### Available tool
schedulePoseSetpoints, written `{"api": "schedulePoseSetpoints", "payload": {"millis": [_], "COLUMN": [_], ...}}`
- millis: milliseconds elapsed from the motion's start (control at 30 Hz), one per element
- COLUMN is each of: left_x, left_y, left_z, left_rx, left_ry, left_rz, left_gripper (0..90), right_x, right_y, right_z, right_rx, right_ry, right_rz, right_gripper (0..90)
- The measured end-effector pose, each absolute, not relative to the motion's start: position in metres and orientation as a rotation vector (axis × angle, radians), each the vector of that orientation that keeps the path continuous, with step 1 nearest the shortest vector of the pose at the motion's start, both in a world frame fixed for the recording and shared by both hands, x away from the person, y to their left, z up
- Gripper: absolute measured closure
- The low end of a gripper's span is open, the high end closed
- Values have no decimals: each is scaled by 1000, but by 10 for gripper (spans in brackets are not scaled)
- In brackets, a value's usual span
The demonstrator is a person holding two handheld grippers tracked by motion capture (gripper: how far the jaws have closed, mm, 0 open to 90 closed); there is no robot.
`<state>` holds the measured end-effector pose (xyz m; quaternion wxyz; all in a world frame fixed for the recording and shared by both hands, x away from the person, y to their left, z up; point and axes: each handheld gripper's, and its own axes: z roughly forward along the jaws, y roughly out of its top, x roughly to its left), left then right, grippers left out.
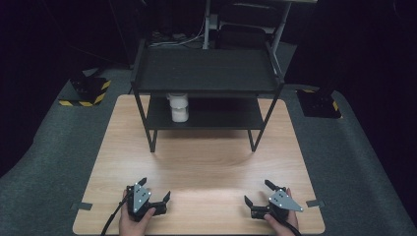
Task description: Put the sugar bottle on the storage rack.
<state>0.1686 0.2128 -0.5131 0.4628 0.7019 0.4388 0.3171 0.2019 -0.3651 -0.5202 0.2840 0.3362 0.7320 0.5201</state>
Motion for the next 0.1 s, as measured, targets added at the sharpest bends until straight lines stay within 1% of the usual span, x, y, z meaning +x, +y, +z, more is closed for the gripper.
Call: {"api": "schedulePoseSetpoints", "payload": {"millis": [100], "left_x": [169], "left_y": [214], "left_z": [-514], "left_rx": [1722], "left_ry": [1075], "left_rz": [774], "left_gripper": [5], "right_x": [201], "right_y": [-364], "right_z": [-520], "right_rx": [898], "right_ry": [1955], "right_rz": [1385], "right_gripper": [2]}}
